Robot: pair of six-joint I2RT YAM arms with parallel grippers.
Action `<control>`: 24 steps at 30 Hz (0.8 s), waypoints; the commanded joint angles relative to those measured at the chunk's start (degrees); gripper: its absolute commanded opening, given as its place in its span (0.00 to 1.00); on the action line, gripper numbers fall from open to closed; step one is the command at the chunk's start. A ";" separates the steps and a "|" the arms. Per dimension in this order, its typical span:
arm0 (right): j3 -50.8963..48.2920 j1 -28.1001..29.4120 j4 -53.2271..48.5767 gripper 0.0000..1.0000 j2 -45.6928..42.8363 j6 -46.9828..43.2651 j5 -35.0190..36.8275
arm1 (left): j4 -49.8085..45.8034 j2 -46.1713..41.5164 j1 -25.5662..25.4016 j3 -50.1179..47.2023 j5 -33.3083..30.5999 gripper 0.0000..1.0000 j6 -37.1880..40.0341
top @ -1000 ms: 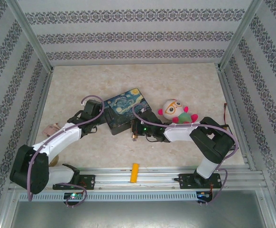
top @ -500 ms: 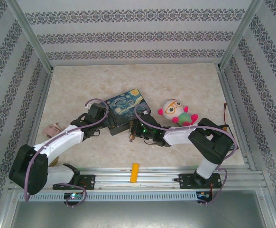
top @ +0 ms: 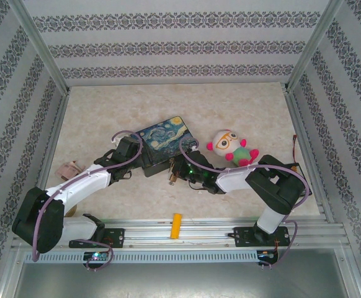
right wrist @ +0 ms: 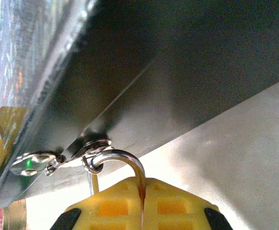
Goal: Unlock the padlock with the key
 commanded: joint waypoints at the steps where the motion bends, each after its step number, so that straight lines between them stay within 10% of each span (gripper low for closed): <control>1: -2.33 -1.29 1.34 0.00 -0.33 2.42 2.18 | -1.67 0.47 -0.11 -1.50 -4.19 0.99 -0.77; 24: -6.05 -3.22 16.65 0.00 1.74 7.49 2.84 | -1.42 -0.49 -0.02 -2.52 -4.56 0.97 -1.12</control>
